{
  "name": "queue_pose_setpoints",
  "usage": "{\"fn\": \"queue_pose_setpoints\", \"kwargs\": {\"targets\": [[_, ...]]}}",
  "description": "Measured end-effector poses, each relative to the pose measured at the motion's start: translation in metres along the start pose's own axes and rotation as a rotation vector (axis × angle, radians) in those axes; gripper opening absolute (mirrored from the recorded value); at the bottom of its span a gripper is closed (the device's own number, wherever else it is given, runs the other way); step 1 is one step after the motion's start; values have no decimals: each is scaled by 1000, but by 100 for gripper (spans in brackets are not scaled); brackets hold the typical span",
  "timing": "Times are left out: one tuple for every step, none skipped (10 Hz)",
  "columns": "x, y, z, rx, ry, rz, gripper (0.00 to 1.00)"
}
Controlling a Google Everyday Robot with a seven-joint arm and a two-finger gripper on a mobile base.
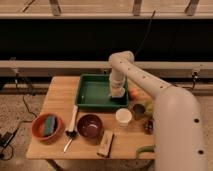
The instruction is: Place towel in paper cup
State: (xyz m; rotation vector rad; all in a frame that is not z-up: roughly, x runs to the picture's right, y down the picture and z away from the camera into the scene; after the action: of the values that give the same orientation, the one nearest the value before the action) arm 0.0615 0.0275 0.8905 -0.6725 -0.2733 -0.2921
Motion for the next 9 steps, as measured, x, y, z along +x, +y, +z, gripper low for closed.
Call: {"fn": "queue_pose_setpoints", "kwargs": {"targets": [[0,1,-10,17,-5,-7,0],[1,4,-24,43,-13,-19,0],[1,8,-32,56,-18,-25,0],[1,12,-40,68,-23,-30,0],[1,22,-56,93,-35,-35,0],[1,29,-66,106,-46,-34,0],[1,37,-76,119,-60,-33,0],[-1,50,-86,131,-77,-33,0],[-4,67,-99,143,-101,-34,0]]}}
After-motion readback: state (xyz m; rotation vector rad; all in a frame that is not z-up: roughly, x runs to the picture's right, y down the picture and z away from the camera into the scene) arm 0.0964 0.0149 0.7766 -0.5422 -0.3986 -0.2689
